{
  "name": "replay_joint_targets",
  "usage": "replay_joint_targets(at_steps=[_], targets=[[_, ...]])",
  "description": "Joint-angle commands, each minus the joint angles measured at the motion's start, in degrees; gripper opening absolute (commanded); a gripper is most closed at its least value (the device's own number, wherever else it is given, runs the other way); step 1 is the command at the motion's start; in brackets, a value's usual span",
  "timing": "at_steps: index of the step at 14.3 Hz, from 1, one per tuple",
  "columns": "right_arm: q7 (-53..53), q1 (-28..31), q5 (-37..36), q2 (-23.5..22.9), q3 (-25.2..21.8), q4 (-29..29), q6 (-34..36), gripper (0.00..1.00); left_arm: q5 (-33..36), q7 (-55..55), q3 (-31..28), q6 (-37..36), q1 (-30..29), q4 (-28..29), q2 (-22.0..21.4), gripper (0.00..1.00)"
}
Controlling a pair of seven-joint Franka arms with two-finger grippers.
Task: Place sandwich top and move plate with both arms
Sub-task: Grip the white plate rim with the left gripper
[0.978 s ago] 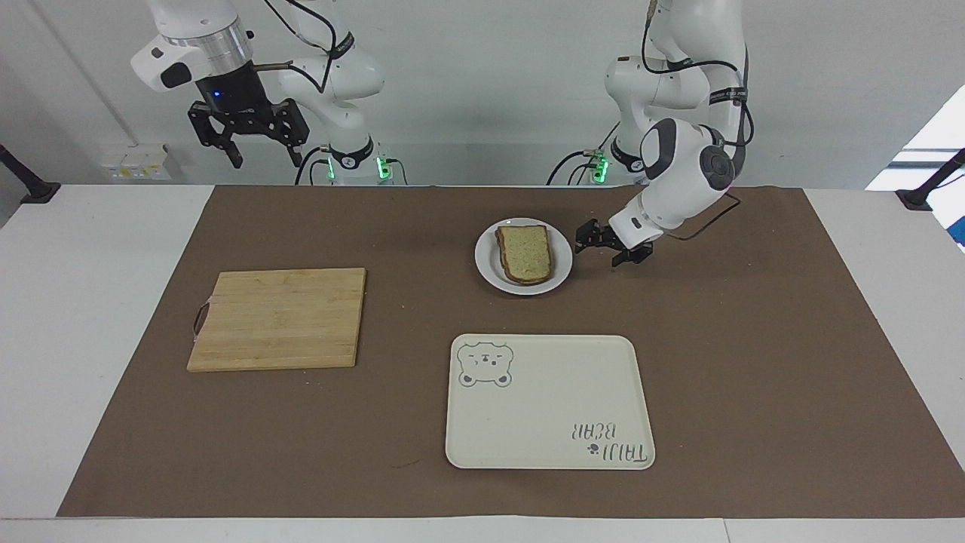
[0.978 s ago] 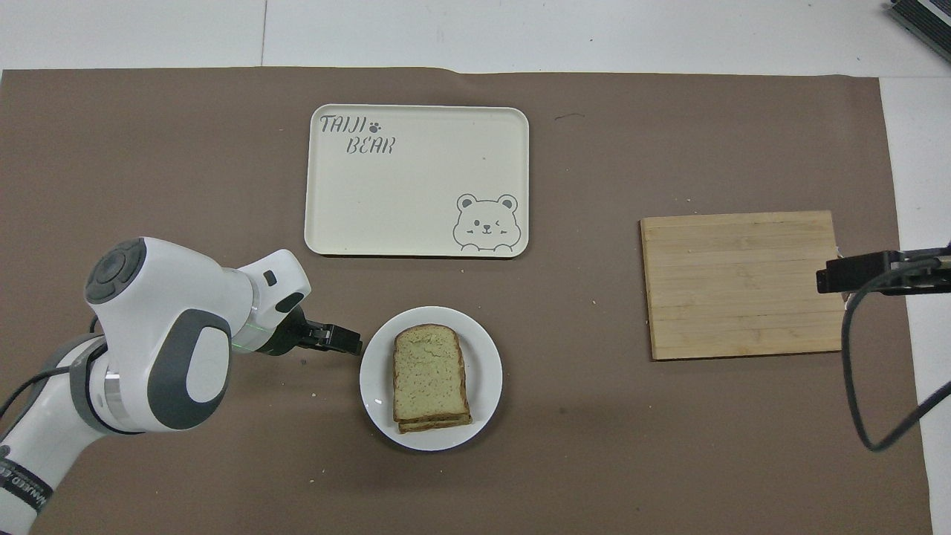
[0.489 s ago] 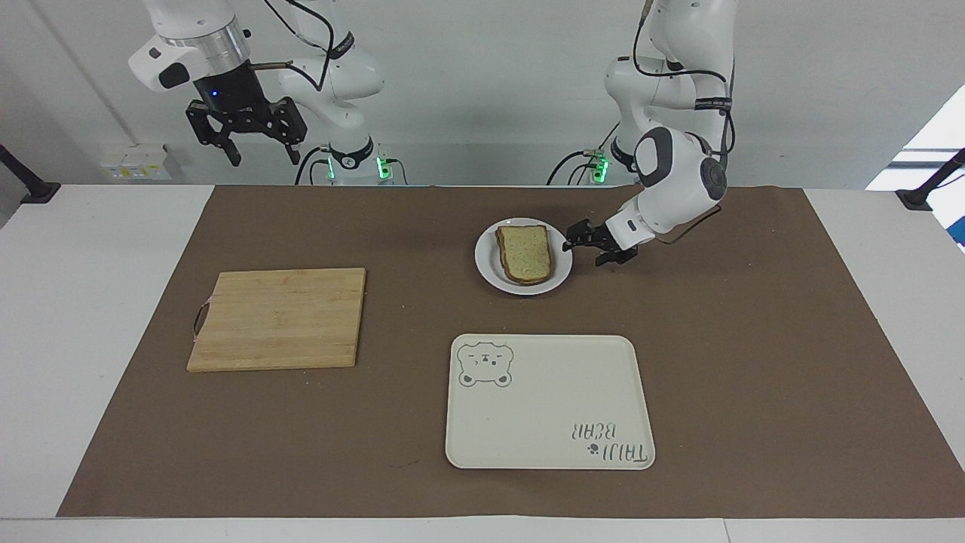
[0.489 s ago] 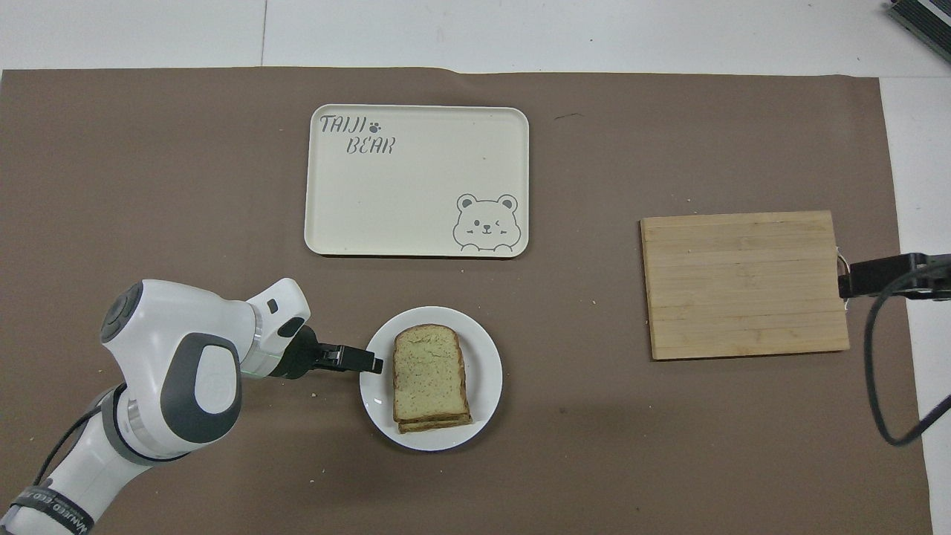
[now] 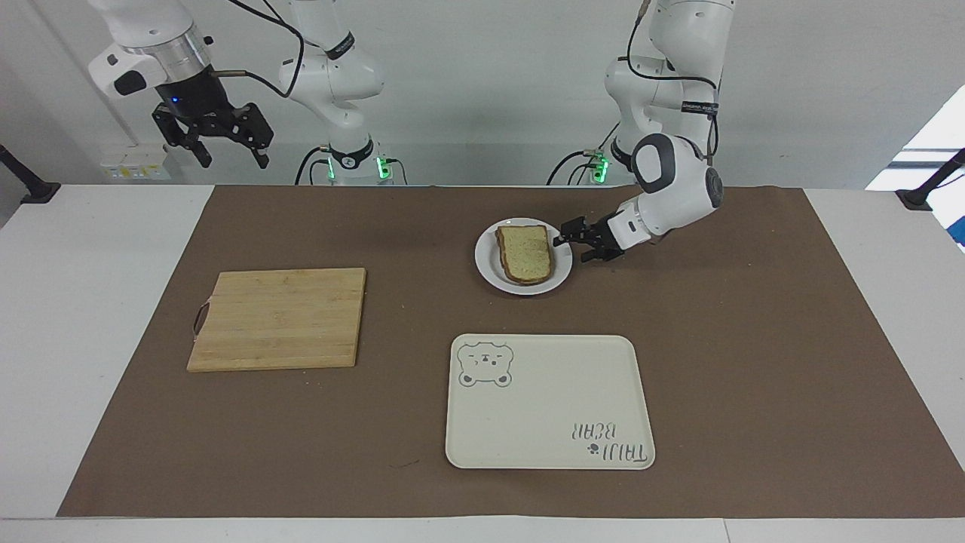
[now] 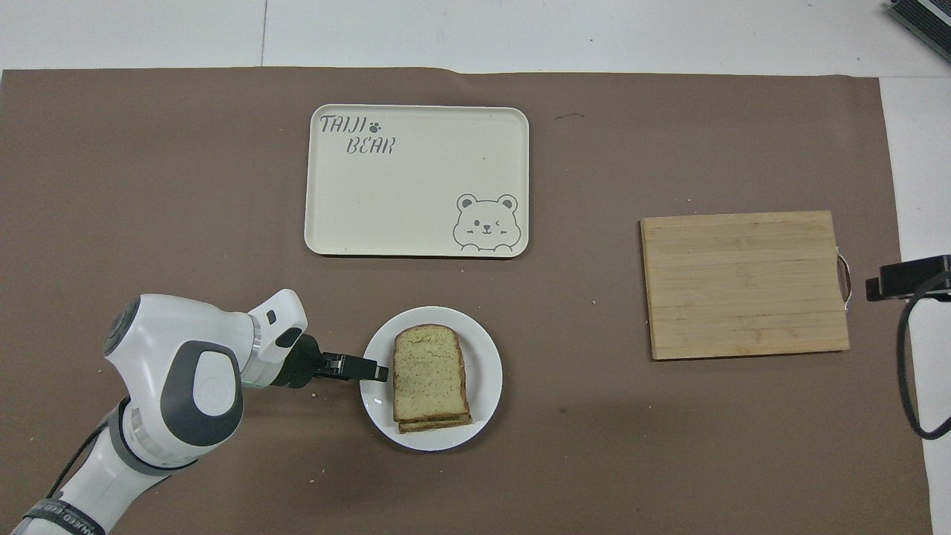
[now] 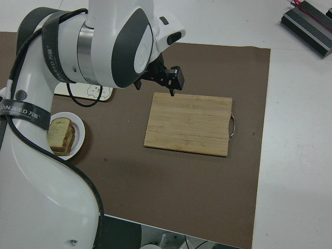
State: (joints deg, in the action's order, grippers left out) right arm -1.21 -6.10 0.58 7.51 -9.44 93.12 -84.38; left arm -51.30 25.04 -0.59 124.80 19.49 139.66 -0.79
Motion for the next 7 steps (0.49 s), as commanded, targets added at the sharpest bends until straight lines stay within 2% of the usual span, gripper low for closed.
replay_joint_targets(at_steps=[1,2,3,4,7], targets=[[1.65,0.65,-1.46,-0.04,1.18,-0.21,-0.35,1.00,-2.22,1.50,-0.82,-0.08,0.73,1.85,-0.71,1.00],[1.56,0.56,-1.63,-0.30,1.18,-0.82,-0.43,1.00,-2.48,1.59,-0.82,-0.35,0.73,1.85,-0.45,0.93],[1.73,0.56,-1.72,-0.91,1.18,-1.09,-0.43,1.00,-2.66,1.59,-0.82,-0.61,0.73,1.85,-0.36,0.79],[1.82,0.56,-2.15,-1.53,1.27,-2.14,-0.70,1.00,-2.66,1.59,-0.82,-0.70,0.73,1.85,-0.44,0.71],[2.00,0.48,-2.42,-2.41,1.53,-3.38,-1.22,1.00,-2.66,1.59,-0.82,-0.70,0.64,2.11,-0.36,0.61]])
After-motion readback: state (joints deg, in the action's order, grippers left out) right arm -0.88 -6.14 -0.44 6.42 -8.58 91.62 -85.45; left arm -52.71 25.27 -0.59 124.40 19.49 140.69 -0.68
